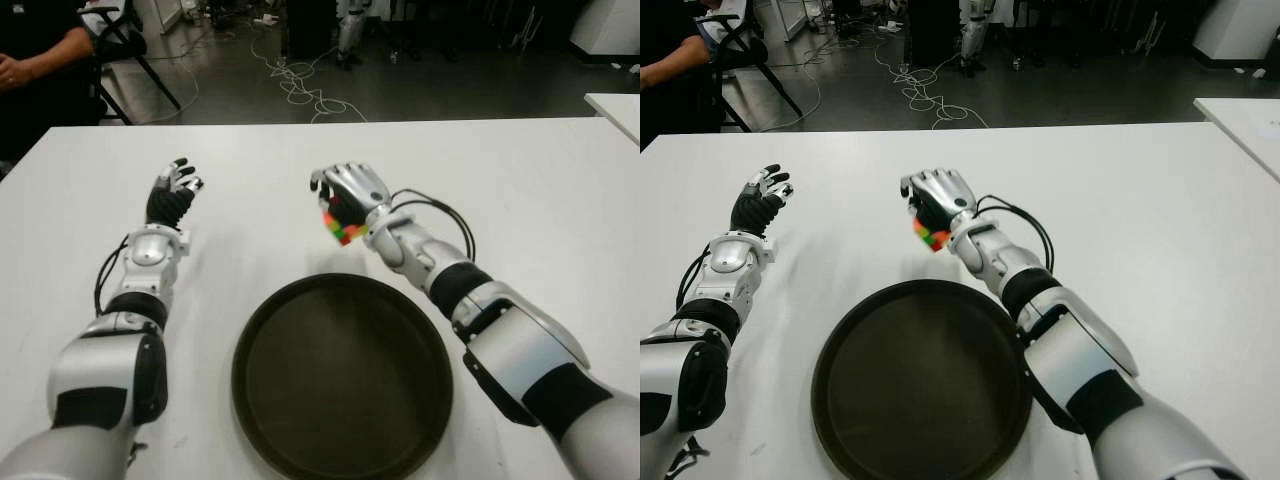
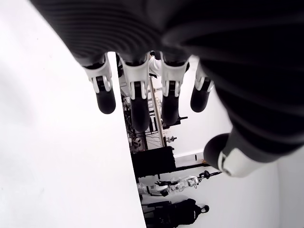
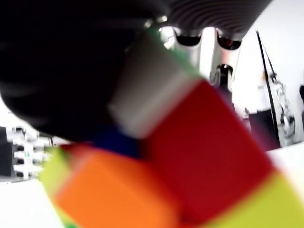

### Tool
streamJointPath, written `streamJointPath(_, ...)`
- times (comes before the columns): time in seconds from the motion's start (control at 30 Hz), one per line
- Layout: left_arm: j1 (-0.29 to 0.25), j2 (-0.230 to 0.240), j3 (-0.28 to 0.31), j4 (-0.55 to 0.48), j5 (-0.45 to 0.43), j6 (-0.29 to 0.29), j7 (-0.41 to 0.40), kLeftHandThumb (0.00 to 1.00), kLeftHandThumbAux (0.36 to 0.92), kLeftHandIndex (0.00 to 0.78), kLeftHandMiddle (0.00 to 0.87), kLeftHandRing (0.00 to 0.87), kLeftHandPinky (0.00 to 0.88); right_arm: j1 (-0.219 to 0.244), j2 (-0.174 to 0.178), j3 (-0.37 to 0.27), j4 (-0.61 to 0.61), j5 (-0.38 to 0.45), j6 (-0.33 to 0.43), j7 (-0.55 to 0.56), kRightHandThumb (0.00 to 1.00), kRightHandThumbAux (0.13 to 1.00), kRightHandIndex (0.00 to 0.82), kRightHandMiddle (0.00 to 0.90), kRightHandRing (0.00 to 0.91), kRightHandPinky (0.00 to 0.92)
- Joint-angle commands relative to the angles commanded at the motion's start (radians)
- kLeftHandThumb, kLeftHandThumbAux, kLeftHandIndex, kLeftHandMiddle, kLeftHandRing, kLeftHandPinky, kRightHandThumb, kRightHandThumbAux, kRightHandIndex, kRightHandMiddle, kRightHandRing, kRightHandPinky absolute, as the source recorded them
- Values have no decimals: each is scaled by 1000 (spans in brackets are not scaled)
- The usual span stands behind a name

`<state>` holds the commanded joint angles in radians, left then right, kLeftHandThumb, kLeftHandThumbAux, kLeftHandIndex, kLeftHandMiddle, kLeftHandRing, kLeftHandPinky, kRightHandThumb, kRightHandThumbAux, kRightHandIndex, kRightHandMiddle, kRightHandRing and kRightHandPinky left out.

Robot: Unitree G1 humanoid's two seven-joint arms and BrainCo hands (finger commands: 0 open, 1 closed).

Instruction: Pick up the Rubik's Cube and put it in the plate

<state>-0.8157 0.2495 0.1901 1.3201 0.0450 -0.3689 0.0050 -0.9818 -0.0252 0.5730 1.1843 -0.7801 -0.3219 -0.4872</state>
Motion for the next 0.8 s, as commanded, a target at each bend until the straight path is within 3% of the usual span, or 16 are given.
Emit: streamJointPath(0.8,4,-1,2,-2,-1,-17,-14,171,604,100,180,154,106,4,-12,-1,-26,12,-5,-36,693,729,423,547,564,586)
